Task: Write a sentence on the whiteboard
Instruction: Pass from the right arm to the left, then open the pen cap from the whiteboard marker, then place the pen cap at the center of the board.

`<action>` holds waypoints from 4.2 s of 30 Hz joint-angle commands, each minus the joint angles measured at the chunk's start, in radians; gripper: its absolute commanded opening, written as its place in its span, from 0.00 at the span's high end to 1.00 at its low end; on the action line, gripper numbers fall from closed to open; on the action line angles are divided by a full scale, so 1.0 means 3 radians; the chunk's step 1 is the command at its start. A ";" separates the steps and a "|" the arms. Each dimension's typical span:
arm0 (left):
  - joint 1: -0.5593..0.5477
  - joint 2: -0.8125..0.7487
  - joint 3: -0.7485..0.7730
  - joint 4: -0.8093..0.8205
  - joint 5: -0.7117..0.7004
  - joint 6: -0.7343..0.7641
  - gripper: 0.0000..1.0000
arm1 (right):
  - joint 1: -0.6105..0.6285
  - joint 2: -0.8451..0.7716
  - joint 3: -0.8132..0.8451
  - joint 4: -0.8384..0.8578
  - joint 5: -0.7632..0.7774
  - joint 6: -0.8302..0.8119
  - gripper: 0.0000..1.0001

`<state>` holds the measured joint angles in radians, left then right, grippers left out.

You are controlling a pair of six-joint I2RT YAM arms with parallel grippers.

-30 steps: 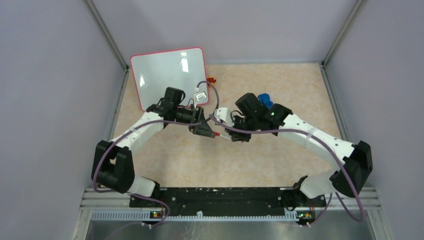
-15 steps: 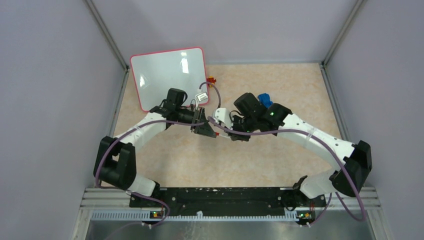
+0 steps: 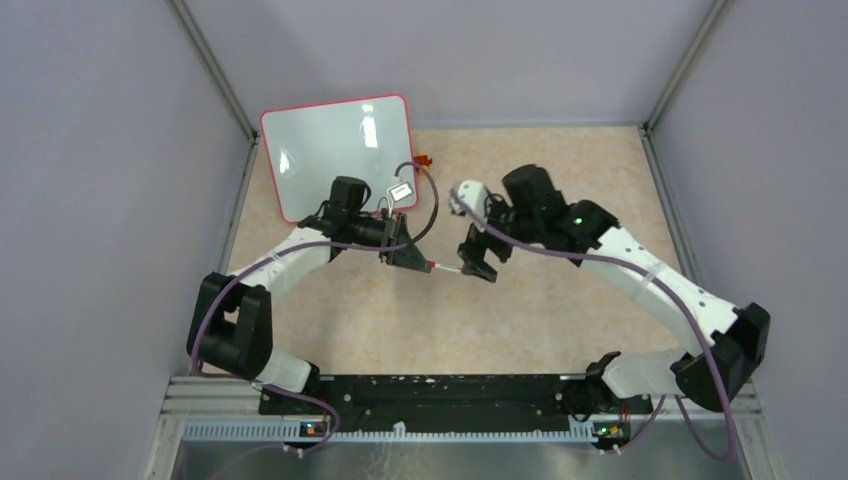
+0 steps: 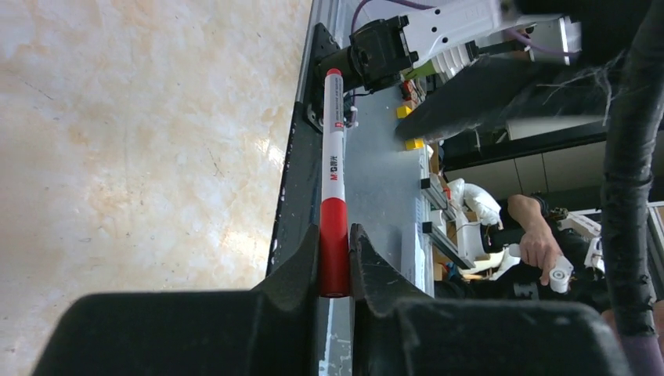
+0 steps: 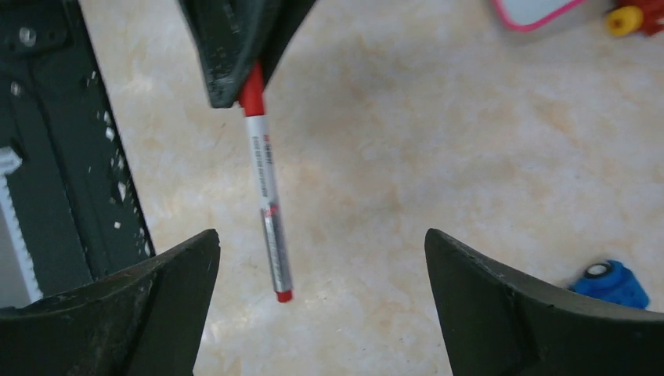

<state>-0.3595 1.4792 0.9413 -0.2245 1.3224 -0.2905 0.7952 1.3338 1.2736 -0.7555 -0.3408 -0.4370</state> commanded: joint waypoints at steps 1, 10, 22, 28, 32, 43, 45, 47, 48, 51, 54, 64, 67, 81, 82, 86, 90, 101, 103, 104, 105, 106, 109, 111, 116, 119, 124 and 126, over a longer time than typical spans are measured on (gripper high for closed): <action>0.0130 -0.0211 -0.0013 0.0575 0.0226 -0.0249 1.00 | -0.0428 -0.0418 0.0118 0.0614 -0.0426 0.0479 0.01; 0.0384 -0.0424 -0.0412 0.3948 -0.0004 -0.2477 1.00 | -0.0814 -0.0352 0.0293 0.1007 -0.1192 0.1581 0.01; 0.0363 -0.0121 -0.0410 0.5209 -0.0248 -0.3515 1.00 | -0.0851 -0.0104 0.0046 0.2055 -0.1962 0.2912 0.29; 0.0335 -0.0228 -0.0500 0.5163 -0.0312 -0.3456 1.00 | -0.0844 -0.0023 -0.0048 0.2417 -0.1979 0.3282 0.52; 0.0324 -0.0284 -0.0524 0.5100 -0.0337 -0.3409 1.00 | -0.0846 0.0022 -0.0061 0.2490 -0.1934 0.3382 0.67; 0.0284 -0.0366 -0.0549 0.4798 -0.0381 -0.3184 1.00 | -0.0784 0.0048 -0.0043 0.2439 -0.1899 0.3318 0.74; 0.0276 -0.0367 -0.0550 0.4793 -0.0381 -0.3181 1.00 | -0.0754 0.0061 -0.0026 0.2389 -0.1901 0.3271 0.75; 0.0264 -0.0360 -0.0545 0.4778 -0.0377 -0.3169 1.00 | -0.0735 0.0073 -0.0009 0.2343 -0.1894 0.3226 0.76; 0.0261 -0.0358 -0.0543 0.4767 -0.0371 -0.3158 1.00 | -0.0731 0.0074 0.0000 0.2331 -0.1884 0.3213 0.77; 0.0240 -0.0358 -0.0534 0.4731 -0.0361 -0.3135 1.00 | -0.0720 0.0081 0.0012 0.2301 -0.1891 0.3187 0.80; 0.0230 -0.0364 -0.0529 0.4679 -0.0354 -0.3100 1.00 | -0.0708 0.0079 0.0018 0.2269 -0.1882 0.3151 0.89; 0.0330 -0.0527 -0.0526 0.3998 -0.0300 -0.2612 1.00 | -0.0991 -0.0043 0.0058 0.2130 -0.1915 0.3109 1.00; 0.0516 -0.0570 -0.0581 0.3862 -0.0291 -0.2548 1.00 | -0.1256 -0.0112 -0.0034 0.2262 -0.2049 0.3310 1.00; 0.0954 -0.0696 0.0220 0.0144 -0.0749 0.0345 1.00 | -0.2689 -0.0352 -0.0450 0.1975 -0.2171 0.2919 1.00; 0.0953 -0.0642 0.0394 -0.0276 -0.0904 0.0807 1.00 | -0.2762 -0.0337 -0.0436 0.1764 -0.2074 0.2718 1.00; 0.0934 -0.0558 0.0749 -0.1226 -0.1488 0.1692 1.00 | -0.2902 -0.0280 -0.0477 0.1330 -0.1891 0.2235 1.00; 0.0726 -0.0528 0.0893 -0.1600 -0.2256 0.2163 1.00 | -0.3057 -0.0312 -0.0690 0.1505 -0.1800 0.2333 1.00; 0.0667 -0.0304 0.0509 -0.2359 -0.3700 0.2814 1.00 | -0.3084 -0.0467 -0.0935 0.1436 -0.1728 0.1737 1.00; 0.0686 -0.0426 0.0276 -0.2262 -0.3878 0.2873 1.00 | -0.3090 -0.0483 -0.0982 0.1504 -0.1830 0.1709 1.00; 0.0693 -0.0473 0.0177 -0.2215 -0.3947 0.2892 1.00 | -0.3090 -0.0483 -0.1000 0.1522 -0.1843 0.1707 1.00; 0.0715 -0.0513 0.0076 -0.2169 -0.3973 0.2913 1.00 | -0.3090 -0.0488 -0.1009 0.1532 -0.1854 0.1696 1.00; 0.0733 -0.0541 -0.0019 -0.2117 -0.3984 0.2928 1.00 | -0.3090 -0.0492 -0.1016 0.1535 -0.1859 0.1675 1.00; 0.0746 -0.0511 -0.0233 -0.2004 -0.3965 0.2940 0.98 | -0.3090 -0.0496 -0.1048 0.1557 -0.1869 0.1661 1.00; 0.0747 -0.0447 -0.0330 -0.1906 -0.4014 0.2928 0.97 | -0.3090 -0.0499 -0.1055 0.1548 -0.1877 0.1638 1.00; 0.0753 -0.0363 -0.0512 -0.1659 -0.4181 0.2923 0.95 | -0.3090 -0.0524 -0.1092 0.1533 -0.1886 0.1587 1.00; 0.0753 -0.0352 -0.0558 -0.1606 -0.4203 0.2918 0.90 | -0.3092 -0.0520 -0.1105 0.1538 -0.1885 0.1568 1.00; 0.0748 -0.0312 -0.0580 -0.1583 -0.4231 0.2893 0.80 | -0.3090 -0.0499 -0.1106 0.1533 -0.1911 0.1561 1.00; 0.0748 -0.0293 -0.0582 -0.1583 -0.4229 0.2893 0.76 | -0.3090 -0.0499 -0.1106 0.1530 -0.1916 0.1554 1.00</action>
<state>-0.1379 1.3827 0.7753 -0.7322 0.0616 0.5751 -0.1211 1.2106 0.9405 -0.3294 -0.8883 0.0555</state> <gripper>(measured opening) 0.218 0.092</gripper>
